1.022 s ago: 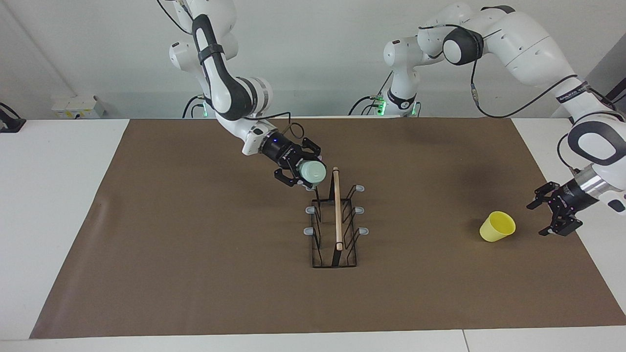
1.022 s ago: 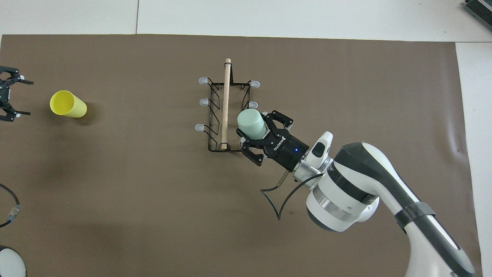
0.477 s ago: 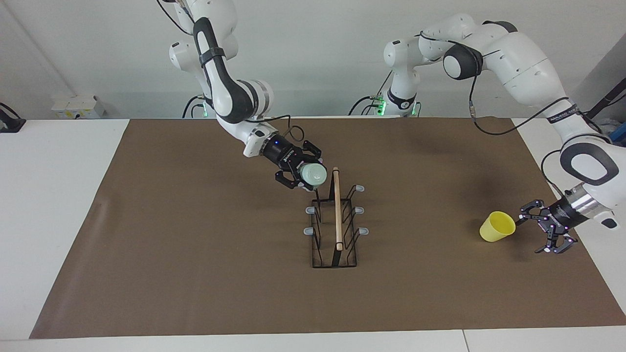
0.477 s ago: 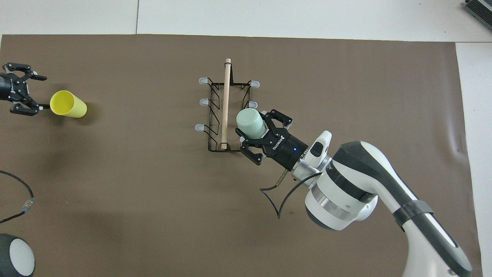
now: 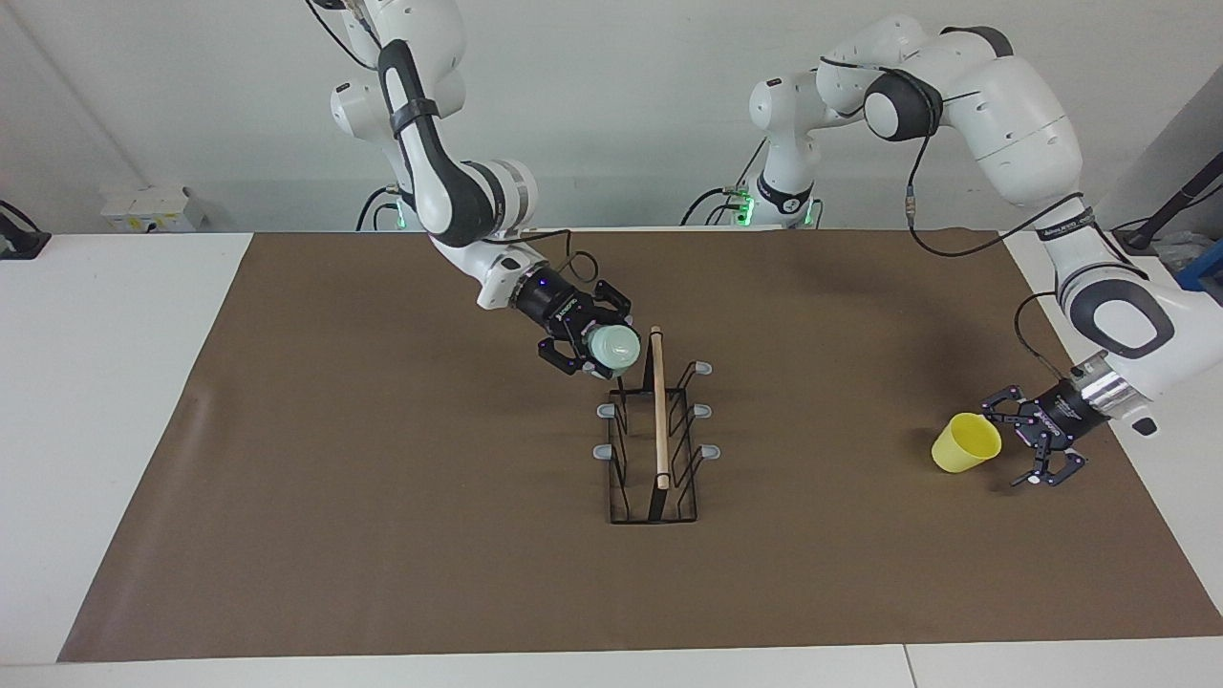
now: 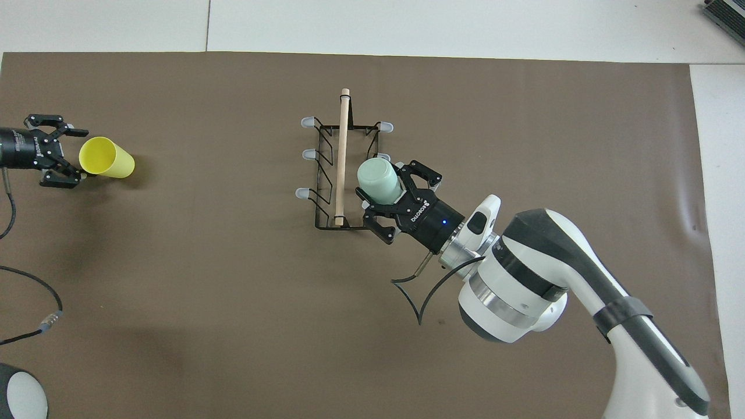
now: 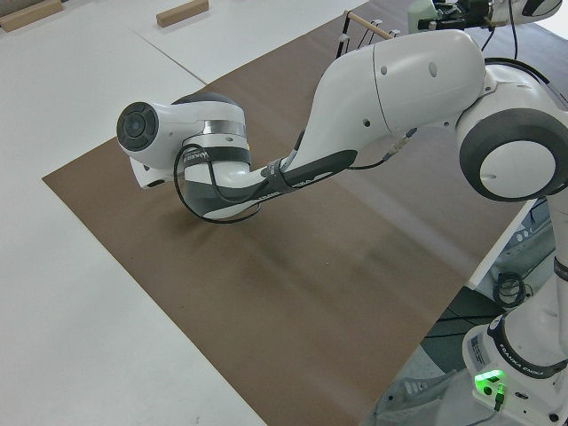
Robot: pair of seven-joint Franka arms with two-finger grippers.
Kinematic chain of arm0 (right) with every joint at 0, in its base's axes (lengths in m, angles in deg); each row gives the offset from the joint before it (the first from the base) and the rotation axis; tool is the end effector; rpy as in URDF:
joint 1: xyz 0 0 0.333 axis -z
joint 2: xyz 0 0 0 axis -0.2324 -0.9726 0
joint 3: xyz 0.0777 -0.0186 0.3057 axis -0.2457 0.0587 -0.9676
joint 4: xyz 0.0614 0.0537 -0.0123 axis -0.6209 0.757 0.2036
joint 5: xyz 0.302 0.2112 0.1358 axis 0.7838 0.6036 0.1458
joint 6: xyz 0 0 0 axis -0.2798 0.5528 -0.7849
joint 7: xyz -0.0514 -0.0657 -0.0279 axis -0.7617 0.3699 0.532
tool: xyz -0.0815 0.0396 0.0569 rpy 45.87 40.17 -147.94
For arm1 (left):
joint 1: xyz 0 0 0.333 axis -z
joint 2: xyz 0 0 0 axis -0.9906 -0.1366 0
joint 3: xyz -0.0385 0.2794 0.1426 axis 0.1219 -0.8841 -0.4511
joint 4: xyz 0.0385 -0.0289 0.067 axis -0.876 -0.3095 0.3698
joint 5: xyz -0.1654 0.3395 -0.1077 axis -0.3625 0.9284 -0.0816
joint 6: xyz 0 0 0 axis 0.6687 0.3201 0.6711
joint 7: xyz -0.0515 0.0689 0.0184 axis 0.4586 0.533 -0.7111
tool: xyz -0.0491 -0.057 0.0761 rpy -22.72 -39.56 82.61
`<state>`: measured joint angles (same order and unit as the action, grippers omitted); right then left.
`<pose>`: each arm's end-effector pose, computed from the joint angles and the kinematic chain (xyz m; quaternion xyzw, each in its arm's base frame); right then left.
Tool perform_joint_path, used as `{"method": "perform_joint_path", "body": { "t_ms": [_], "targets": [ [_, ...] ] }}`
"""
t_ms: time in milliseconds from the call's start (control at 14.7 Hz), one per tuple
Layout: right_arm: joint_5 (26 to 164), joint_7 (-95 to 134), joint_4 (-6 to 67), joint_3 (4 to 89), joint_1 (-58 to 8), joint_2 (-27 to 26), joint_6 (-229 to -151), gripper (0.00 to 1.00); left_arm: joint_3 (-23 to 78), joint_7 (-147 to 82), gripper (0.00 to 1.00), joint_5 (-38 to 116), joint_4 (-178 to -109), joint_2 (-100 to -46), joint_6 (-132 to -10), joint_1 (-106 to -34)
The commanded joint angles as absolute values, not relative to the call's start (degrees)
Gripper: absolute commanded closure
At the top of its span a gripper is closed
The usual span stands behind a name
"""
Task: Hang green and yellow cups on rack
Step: 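Hang the green cup on the peg while the left gripper grasps the yellow cup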
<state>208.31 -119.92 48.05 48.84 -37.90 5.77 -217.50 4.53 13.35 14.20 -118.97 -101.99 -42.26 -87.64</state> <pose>0.5091 0.2782 0.3575 -0.7054 -0.2830 -0.5757 0.3017 0.6711 0.2117 0.2893 0.5791 0.7613 -0.1687 0.2377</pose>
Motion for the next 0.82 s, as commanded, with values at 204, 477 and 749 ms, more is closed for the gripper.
{"method": "perform_joint_path", "body": {
  "t_ms": [204, 477, 749],
  "targets": [
    [212.65, -126.12, 46.53, 48.69, -38.14, 4.62, -219.81, 1.0, 4.17, 2.77, 0.0, 8.21, -131.82, -93.69, -43.75, -86.37],
    [213.09, -126.21, 46.62, 48.69, -39.54, 4.35, -220.95, 1.0, 4.35, 1.88, 0.0, 5.32, -135.77, -92.98, -49.09, -85.31],
    [214.49, -129.63, 46.53, 48.69, -39.63, 0.59, -219.91, 1.0, 4.44, 1.88, 0.0, 1.01, -138.76, -92.72, -53.06, -83.03]
  ]
}}
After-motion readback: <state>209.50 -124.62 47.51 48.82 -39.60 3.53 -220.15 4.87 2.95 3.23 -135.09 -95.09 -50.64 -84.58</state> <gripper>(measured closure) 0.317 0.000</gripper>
